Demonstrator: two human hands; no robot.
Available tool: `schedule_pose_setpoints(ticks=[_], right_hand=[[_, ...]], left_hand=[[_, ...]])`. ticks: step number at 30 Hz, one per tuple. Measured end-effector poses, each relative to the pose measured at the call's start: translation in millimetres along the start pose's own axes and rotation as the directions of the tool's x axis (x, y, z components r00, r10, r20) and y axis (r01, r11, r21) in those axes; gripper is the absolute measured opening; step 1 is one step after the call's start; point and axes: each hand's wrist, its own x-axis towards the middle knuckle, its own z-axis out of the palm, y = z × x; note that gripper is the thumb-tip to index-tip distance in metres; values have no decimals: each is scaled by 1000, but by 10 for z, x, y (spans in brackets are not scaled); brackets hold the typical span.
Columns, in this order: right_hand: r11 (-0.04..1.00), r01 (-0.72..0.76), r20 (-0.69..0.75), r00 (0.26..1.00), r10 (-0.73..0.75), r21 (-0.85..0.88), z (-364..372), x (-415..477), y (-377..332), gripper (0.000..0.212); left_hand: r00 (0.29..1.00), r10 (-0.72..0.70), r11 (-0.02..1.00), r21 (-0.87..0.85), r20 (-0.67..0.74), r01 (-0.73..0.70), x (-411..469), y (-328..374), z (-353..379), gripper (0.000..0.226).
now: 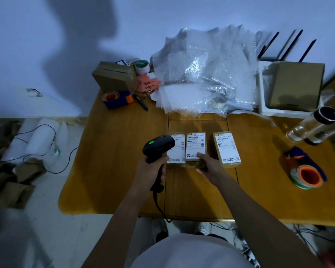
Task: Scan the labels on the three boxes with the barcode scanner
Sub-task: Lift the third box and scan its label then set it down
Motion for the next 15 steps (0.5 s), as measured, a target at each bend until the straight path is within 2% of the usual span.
schedule_pose_setpoints(ticks=[6,11,15], right_hand=[[999,-11,-79,997,7,-49,-55,130,150,66],[994,34,-133,990,-47,-99,-26,135,174,75],[979,44,-155,985,-75,-198,-3,161,180,72]], left_hand=[[1000,9,999,33,2,-9,3,-2,15,26],[1000,27,999,43,3,-27,15,-20,22,26],[1000,24,998,58,15,-25,31,-38,27,24]])
